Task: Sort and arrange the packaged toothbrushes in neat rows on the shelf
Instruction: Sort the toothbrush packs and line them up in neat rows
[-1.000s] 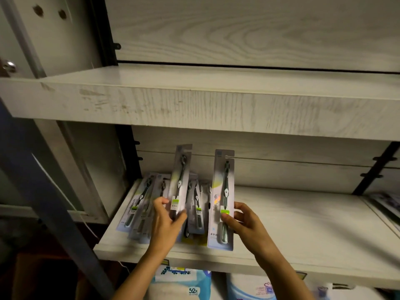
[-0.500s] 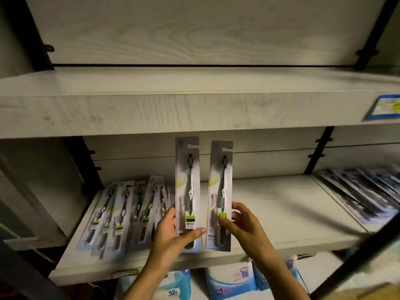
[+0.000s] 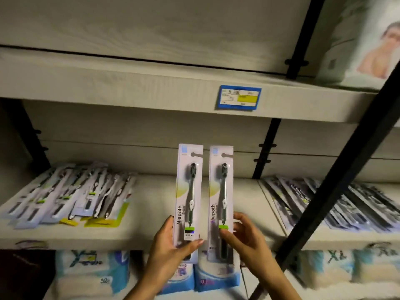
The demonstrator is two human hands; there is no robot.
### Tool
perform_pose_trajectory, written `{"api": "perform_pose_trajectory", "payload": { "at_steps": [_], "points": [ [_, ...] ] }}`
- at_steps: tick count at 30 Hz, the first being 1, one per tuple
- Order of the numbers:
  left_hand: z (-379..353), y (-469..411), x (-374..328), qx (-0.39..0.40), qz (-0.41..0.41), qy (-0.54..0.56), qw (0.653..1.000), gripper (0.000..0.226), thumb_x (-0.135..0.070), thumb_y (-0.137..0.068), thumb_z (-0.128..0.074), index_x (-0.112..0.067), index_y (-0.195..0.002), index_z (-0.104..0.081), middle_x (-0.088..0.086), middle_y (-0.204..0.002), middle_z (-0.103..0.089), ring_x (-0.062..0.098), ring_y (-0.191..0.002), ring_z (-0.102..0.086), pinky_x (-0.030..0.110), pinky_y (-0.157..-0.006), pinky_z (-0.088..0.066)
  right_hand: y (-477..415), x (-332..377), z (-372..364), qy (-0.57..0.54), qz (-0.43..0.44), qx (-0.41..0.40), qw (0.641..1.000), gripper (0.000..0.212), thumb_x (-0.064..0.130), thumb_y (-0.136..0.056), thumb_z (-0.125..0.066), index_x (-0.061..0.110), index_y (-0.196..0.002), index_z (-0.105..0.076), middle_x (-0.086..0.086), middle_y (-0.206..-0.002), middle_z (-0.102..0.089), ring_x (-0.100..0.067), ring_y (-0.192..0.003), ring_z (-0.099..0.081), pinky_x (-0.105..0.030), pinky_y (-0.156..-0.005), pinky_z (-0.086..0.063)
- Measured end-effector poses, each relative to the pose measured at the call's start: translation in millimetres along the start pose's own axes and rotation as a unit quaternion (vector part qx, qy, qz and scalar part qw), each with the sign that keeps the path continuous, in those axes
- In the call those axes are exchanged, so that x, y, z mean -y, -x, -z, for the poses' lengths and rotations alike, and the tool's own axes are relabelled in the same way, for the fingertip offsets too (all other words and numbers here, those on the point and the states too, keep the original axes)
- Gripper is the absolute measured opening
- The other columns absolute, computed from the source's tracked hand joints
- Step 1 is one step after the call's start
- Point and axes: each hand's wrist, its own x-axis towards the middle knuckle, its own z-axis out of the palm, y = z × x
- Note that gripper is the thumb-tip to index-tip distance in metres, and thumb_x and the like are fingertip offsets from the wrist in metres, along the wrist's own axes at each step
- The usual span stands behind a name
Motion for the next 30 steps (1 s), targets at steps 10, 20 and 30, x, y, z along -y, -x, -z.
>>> {"api": "perform_pose_trajectory", "payload": {
  "at_steps": [10, 20, 30],
  "points": [
    [-123.5, 29.9, -26.8, 0.026, 0.002, 0.006, 1.000, 0.049, 0.007, -0.063, -0.077, -0.012, -0.104, -0.059, -0.004, -0.094, -0.074, 0.011, -0.086, -0.070, 0.017, -0.069, -0.054, 48.9, -2.8, 118.6, -0.014, 0.011, -0.008, 1.000, 0.030, 0.008, -0.086, -0.059, 0.014, -0.114, -0.051, 0.000, -0.103, -0.073, -0.016, -0.096, -0.069, -0.033, -0.078, -0.058],
    [-236.1, 41.3, -25.6, 0.063, 0.012, 0.001, 0.998, 0.052, 0.012, -0.060, -0.077, -0.012, -0.103, -0.060, 0.003, -0.089, -0.075, 0.013, -0.078, -0.071, 0.021, -0.059, -0.054, 78.3, -21.7, 230.5, -0.056, 0.028, -0.034, 0.997, 0.032, 0.004, -0.085, -0.061, 0.014, -0.114, -0.051, 0.002, -0.103, -0.073, -0.013, -0.096, -0.069, -0.020, -0.075, -0.055],
    [-398.1, 41.4, -4.9, -0.001, 0.012, -0.013, 1.000, 0.057, 0.007, -0.057, -0.081, -0.016, -0.105, -0.061, -0.001, -0.093, -0.075, 0.016, -0.087, -0.071, 0.038, -0.080, -0.056, 81.0, -42.9, 390.9, -0.071, 0.034, -0.010, 0.997, 0.030, -0.001, -0.085, -0.060, 0.010, -0.112, -0.051, 0.001, -0.098, -0.074, -0.011, -0.091, -0.069, -0.018, -0.075, -0.053]
  ]
}}
